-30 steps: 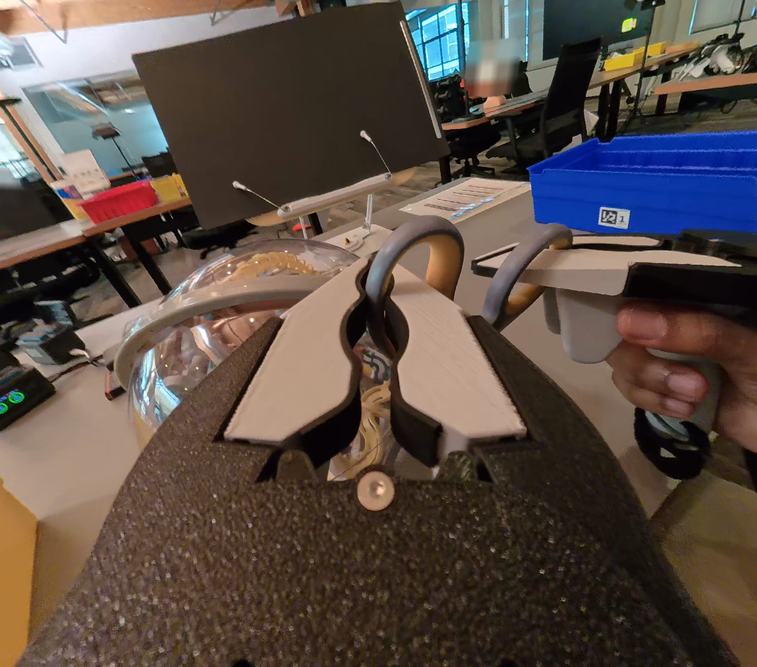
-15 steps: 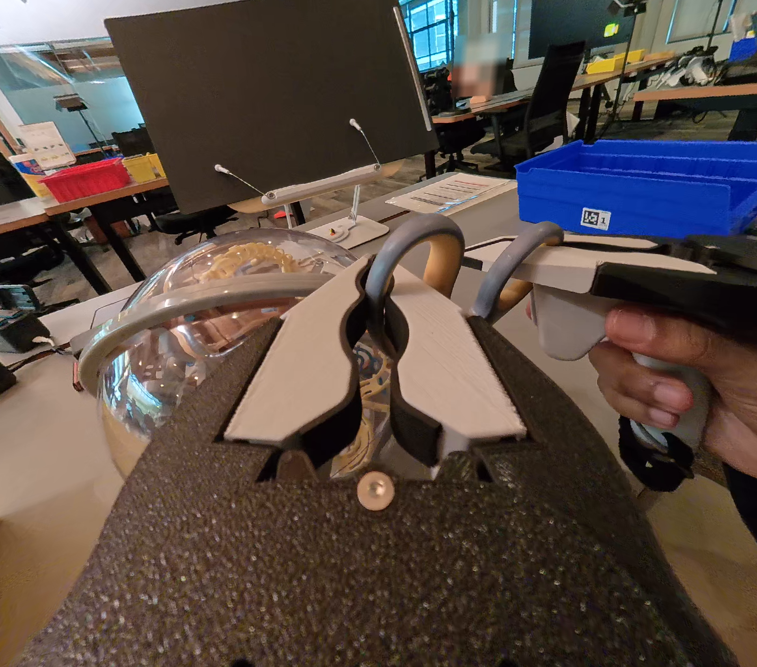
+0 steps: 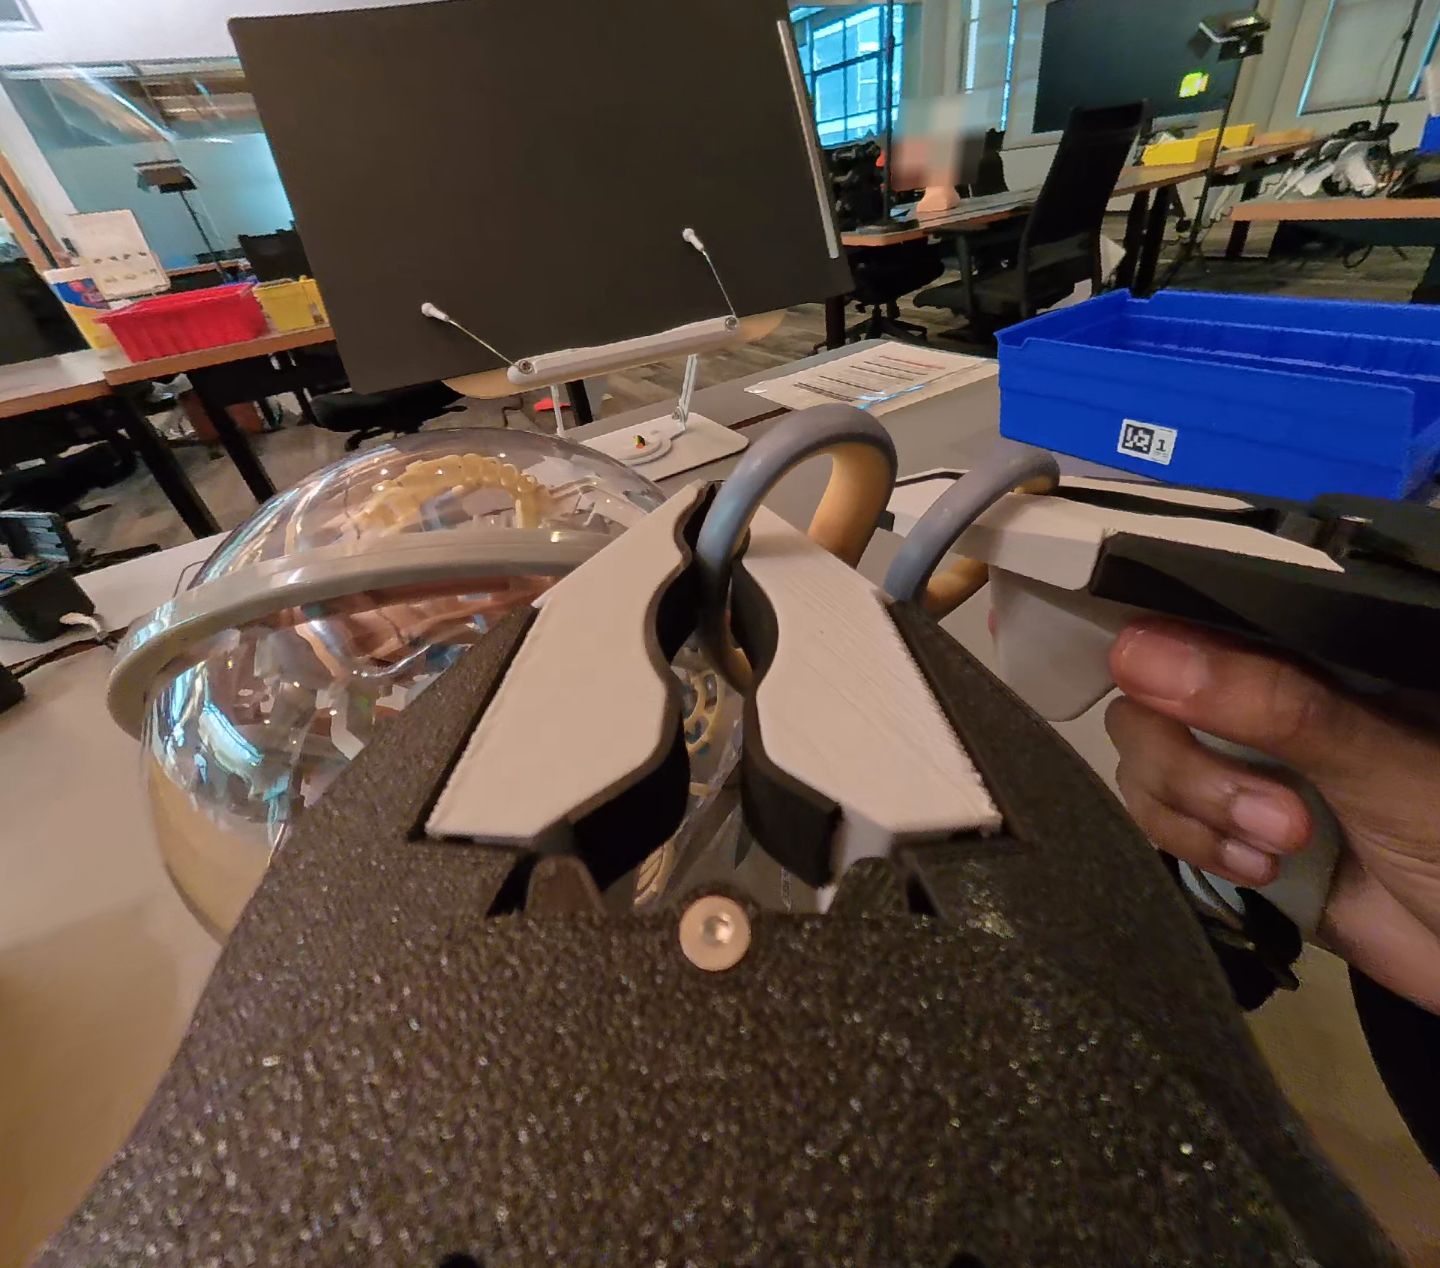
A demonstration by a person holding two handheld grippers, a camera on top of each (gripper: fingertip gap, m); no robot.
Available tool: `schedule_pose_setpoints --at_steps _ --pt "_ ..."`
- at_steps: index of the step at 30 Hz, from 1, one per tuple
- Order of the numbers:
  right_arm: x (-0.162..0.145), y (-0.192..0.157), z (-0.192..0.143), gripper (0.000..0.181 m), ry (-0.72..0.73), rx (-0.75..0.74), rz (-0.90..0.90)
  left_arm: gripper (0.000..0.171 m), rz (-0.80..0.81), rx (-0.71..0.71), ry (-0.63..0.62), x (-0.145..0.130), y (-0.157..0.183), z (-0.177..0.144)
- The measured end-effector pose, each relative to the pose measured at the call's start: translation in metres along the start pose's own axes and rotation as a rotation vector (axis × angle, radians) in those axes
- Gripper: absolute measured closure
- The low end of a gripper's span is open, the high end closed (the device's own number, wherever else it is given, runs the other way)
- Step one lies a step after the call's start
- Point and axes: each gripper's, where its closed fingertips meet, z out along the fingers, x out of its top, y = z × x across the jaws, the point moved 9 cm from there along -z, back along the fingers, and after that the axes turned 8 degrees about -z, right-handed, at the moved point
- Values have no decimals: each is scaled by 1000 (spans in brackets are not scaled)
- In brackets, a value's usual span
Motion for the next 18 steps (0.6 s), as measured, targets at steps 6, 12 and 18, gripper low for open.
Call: schedule_pose_setpoints --at_steps 6,12,18 --pt "0 0 0 179 -13 -9 2 171 -28 -1 4 0 0 0" --pt "0 1 -1 180 -18 -32 5 171 -21 11 12 -1 3 1" --pt "0 -2 -1 181 -18 -30 2 171 -35 11 25 0 2 2"
